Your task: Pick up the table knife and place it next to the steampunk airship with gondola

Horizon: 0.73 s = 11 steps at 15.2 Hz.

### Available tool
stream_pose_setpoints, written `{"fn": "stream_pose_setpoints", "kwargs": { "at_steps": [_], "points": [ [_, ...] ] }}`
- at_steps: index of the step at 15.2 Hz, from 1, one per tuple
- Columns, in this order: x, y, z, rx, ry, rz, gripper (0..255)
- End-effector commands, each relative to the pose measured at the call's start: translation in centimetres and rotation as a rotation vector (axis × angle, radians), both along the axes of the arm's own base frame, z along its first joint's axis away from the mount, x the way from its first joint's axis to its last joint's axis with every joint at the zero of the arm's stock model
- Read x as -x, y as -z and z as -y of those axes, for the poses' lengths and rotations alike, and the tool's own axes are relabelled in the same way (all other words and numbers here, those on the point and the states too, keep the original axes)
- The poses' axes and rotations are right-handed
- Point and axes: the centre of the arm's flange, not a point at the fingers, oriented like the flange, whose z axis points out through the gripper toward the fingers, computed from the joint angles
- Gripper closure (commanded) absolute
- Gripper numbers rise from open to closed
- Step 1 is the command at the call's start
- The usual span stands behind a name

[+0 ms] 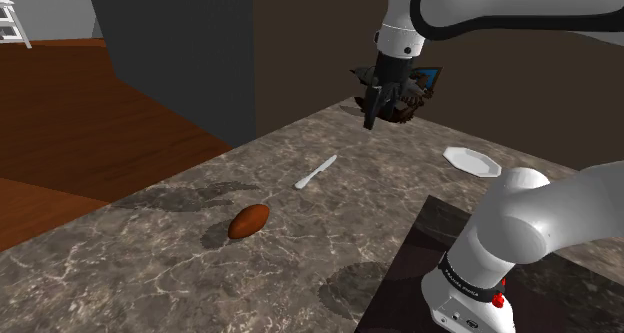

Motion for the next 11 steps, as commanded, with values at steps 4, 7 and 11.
{"fn": "stream_pose_setpoints", "kwargs": {
  "at_steps": [4, 7, 11],
  "points": [
    [-2.3, 2.9, -1.6, -0.006, 0.238, -0.003, 0],
    [-5.0, 5.8, -2.5, -0.013, 0.477, -0.005, 0],
    [-8.7, 9.7, -2.9, -0.021, 0.794, -0.009, 0]
  ]
}}
